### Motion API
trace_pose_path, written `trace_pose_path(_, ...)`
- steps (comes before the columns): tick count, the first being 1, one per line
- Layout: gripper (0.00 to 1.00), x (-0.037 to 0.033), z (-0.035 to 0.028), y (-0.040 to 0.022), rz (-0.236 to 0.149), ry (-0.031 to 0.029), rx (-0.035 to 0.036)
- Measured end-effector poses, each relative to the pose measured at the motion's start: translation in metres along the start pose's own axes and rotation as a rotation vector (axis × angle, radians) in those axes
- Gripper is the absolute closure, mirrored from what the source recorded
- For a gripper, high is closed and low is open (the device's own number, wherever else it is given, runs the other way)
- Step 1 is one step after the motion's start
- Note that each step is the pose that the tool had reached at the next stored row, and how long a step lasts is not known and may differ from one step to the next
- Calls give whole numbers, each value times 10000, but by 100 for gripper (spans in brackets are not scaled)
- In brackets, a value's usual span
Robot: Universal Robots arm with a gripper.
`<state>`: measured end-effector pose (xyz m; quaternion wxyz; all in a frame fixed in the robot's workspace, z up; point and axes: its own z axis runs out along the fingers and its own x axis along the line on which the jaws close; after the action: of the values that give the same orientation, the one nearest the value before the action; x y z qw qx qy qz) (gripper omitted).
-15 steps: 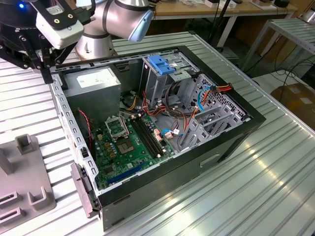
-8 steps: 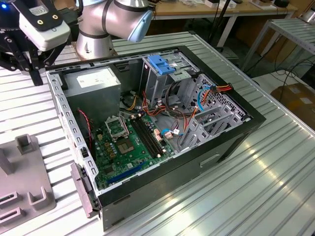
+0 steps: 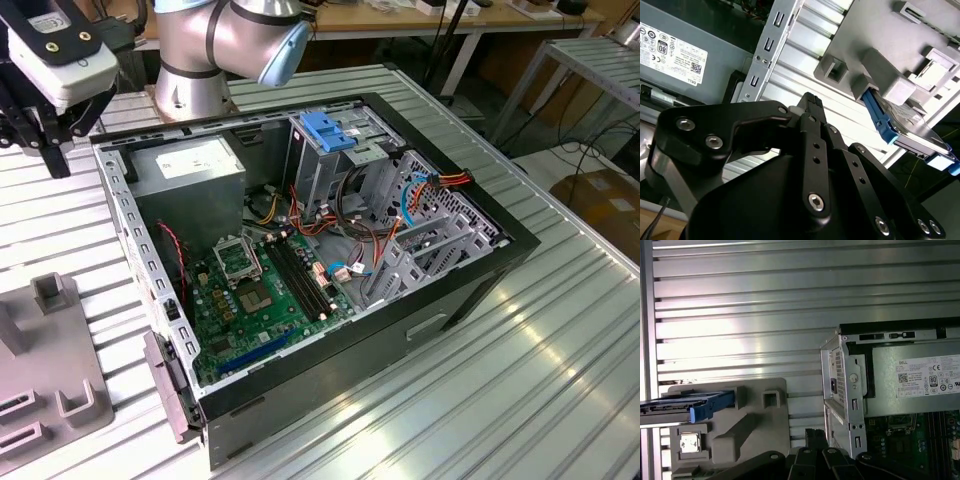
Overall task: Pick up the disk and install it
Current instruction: 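Reach for the disk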
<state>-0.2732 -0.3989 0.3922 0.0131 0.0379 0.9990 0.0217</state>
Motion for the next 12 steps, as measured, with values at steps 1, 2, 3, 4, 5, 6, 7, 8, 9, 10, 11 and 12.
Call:
trace_pose_path(1, 90, 40, -2, -3, -1, 1, 1)
trace_pose_path(2, 90, 62, -2, -5, -1, 1, 1)
trace_pose_path(3, 90, 81, -2, -6, -1, 1, 1)
trace_pose_path(4, 90, 105, -3, -8, -1, 1, 1)
trace_pose_path(5, 90, 123, -3, -9, 0, 1, 1)
trace_pose_path(6, 90, 155, -3, -12, 1, 0, 0)
trace_pose_path(7, 90, 185, -4, -14, 0, 1, 0)
trace_pose_path(8, 90, 205, -5, -15, 0, 1, 0)
trace_pose_path(9, 90, 232, -5, -18, 0, 0, 0)
trace_pose_path(10, 90, 254, -6, -19, 0, 1, 0)
trace_pose_path(11, 90, 274, -6, -21, 0, 1, 0)
trace_pose_path(12, 90, 293, -7, -22, -1, 1, 1)
